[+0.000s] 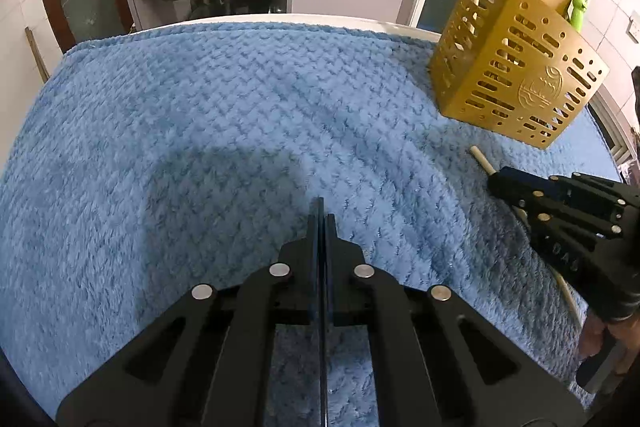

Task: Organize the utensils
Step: 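Grasp the thin metal utensil with the left gripper while the right gripper grasps the last chopstick, then raise the metal utensil and chopstick and insert them into the yellow holder, then open both grippers to release the utensils into the holder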

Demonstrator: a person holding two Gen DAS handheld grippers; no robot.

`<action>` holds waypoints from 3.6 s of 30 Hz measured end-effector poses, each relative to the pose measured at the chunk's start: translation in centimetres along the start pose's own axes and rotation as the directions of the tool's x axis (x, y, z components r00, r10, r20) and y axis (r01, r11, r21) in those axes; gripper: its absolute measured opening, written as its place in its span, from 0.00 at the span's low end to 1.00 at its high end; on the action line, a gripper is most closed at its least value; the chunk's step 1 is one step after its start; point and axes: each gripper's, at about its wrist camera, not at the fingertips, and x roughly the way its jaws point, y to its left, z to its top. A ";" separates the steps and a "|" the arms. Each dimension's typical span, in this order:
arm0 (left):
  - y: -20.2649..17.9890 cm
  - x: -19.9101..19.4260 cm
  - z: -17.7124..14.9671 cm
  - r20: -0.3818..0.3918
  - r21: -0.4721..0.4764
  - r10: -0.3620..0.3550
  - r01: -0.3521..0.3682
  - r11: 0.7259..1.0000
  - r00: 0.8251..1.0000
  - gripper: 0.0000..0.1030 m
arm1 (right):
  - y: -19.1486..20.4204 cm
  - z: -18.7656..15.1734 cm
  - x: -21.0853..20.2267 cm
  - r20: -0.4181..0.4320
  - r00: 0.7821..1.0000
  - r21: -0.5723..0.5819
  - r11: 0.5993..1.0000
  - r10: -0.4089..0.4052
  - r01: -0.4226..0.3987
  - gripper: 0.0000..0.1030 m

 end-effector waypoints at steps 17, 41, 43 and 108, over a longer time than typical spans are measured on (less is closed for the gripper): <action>-4.1 -4.6 1.6 0.137 0.021 -0.170 0.168 0.986 0.976 0.02 | -7.9 -2.8 -8.2 0.289 0.950 0.196 0.964 0.117 -0.178 0.06; -7.8 -3.7 2.9 0.131 0.101 -0.186 0.173 0.980 0.974 0.02 | -9.9 -2.3 -1.8 0.023 0.998 0.220 0.974 -0.054 0.048 0.06; -7.8 -3.7 2.9 0.132 0.102 -0.186 0.173 0.980 0.974 0.02 | -10.0 -1.8 -1.7 0.001 0.999 0.233 0.971 -0.047 0.046 0.07; -13.1 -4.5 14.8 0.589 0.218 -0.251 0.148 0.965 0.768 0.05 | -12.4 3.1 -8.6 0.792 0.599 0.184 0.982 -0.120 -0.046 0.06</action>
